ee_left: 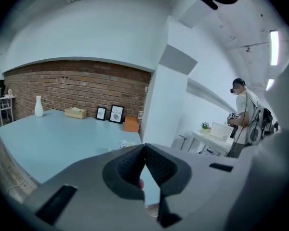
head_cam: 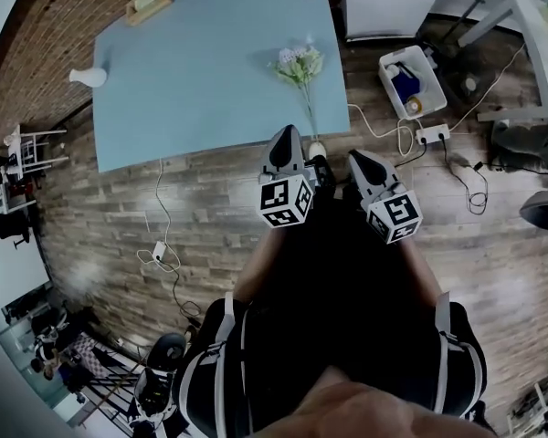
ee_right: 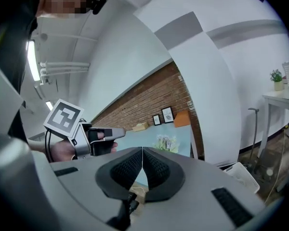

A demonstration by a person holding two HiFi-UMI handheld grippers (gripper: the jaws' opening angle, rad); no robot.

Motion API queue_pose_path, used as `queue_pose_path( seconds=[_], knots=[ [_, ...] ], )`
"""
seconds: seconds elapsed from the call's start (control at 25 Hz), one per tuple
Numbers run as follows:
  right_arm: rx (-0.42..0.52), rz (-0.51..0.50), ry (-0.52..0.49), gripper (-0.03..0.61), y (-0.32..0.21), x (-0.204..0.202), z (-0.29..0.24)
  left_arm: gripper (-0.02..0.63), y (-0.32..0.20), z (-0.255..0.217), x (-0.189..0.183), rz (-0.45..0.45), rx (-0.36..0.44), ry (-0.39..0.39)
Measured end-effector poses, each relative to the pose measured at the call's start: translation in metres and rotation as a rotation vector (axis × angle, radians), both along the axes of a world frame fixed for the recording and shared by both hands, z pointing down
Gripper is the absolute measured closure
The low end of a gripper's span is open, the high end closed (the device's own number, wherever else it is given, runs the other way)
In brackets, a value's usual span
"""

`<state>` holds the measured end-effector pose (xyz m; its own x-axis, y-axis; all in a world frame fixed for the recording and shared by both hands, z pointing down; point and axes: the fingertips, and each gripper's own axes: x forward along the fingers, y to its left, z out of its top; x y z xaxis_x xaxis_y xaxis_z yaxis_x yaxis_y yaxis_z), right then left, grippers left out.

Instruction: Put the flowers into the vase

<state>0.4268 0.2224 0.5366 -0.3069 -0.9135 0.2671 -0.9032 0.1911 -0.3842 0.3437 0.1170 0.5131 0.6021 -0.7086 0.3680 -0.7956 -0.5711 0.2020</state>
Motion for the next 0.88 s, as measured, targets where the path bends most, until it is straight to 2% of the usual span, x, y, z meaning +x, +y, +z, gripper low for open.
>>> queue_pose_path(
  seconds=[0.08, 0.2, 0.32, 0.4, 0.52, 0.6, 0.72, 0.88],
  knots=[
    [-0.012, 0.051, -0.01, 0.56, -0.024, 0.009, 0.001, 0.588, -0.032, 0.019, 0.011, 0.056, -0.033, -0.044],
    [-0.037, 0.13, -0.043, 0.56, -0.058, 0.017, -0.002, 0.562, -0.072, 0.056, 0.027, 0.169, -0.143, -0.097],
    [-0.054, 0.189, -0.049, 0.56, -0.084, 0.013, -0.007, 0.448, -0.101, 0.097, 0.037, 0.258, -0.244, -0.175],
    [-0.055, 0.212, -0.055, 0.56, -0.097, 0.006, -0.009, 0.362, -0.118, 0.125, 0.043, 0.281, -0.314, -0.227],
    [-0.059, 0.204, -0.016, 0.56, -0.106, -0.004, -0.01, 0.183, -0.134, 0.169, 0.057, 0.266, -0.471, -0.265],
    [-0.059, 0.204, 0.013, 0.56, -0.108, 0.0, -0.01, 0.129, -0.145, 0.197, 0.067, 0.218, -0.582, -0.273],
    [-0.062, 0.228, 0.006, 0.56, -0.109, 0.014, -0.01, 0.107, -0.161, 0.227, 0.076, 0.14, -0.677, -0.326],
    [-0.062, 0.252, -0.004, 0.56, -0.107, 0.035, -0.011, 0.107, -0.176, 0.248, 0.076, 0.068, -0.716, -0.41]
  ],
)
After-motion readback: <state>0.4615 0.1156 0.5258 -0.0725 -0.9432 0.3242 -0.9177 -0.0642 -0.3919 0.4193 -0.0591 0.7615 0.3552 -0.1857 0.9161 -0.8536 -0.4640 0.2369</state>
